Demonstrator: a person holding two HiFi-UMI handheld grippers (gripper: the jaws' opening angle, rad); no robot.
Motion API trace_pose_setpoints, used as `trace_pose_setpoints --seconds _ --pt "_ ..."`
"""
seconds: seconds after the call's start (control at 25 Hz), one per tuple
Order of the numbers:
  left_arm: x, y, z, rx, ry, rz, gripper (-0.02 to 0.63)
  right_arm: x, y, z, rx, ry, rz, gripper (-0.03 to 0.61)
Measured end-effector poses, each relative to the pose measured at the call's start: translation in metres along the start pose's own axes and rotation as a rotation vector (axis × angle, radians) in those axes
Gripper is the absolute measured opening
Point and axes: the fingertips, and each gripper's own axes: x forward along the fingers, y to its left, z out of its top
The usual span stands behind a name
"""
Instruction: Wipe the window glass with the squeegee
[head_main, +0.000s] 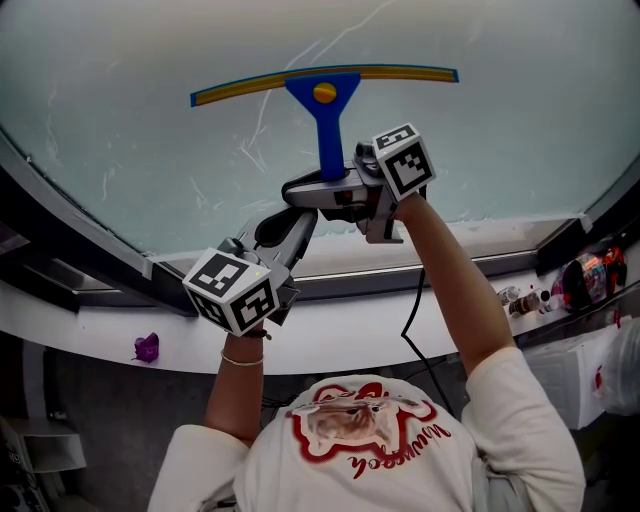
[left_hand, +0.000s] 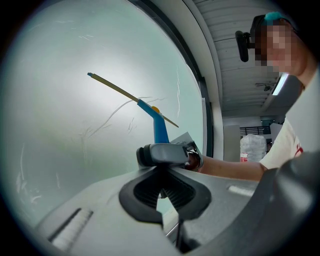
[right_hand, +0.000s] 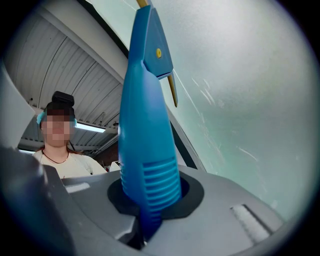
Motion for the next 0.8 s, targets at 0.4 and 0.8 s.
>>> trace_pose_setpoints --seconds 0.4,0.8 --pt "0.001 0.003 -0.013 -0.017 0.027 0.004 0.002 -0.002 -0.007 -0.01 0.018 0.004 0.001 0.048" --pt "-0.003 -0.002 -0.03 -0.039 0.046 0.014 0.002 -0.001 -0.008 -0.029 0.043 0.0 0.007 0.049"
